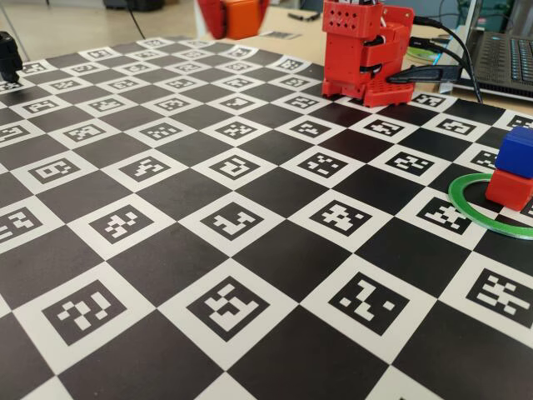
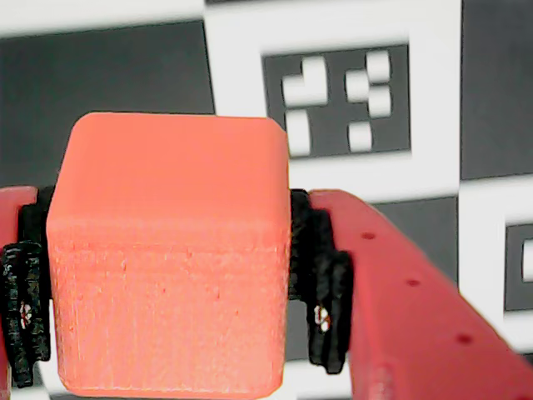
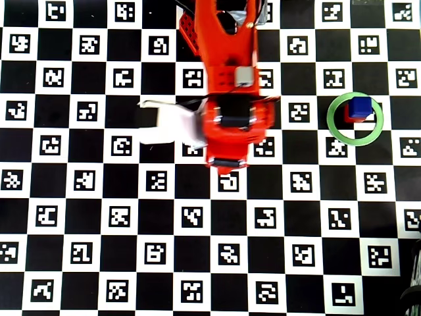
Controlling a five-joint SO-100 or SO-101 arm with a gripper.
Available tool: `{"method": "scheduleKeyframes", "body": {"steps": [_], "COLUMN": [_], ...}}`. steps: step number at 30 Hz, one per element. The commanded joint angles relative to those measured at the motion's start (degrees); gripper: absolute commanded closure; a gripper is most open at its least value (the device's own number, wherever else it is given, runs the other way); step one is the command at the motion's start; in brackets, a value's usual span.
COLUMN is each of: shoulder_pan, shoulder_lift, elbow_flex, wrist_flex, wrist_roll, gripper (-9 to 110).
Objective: Grab the red cube then put it in the green circle then put the blue cube on top and finally the orange cube on top
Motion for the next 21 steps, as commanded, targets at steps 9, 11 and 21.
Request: {"method": "scheduleKeyframes", "body": {"steps": [9, 11, 21], "shoulder_pan": [-28.4, -32.0, -43.8], "shoulder_lift": [1.3, -0.6, -12.0], "elbow_flex": [-7.5, -8.6, -18.9], "wrist_flex": [4.1, 4.1, 4.5], "wrist_roll": [27.1, 31.3, 39.1], "gripper": [91, 91, 91]}}
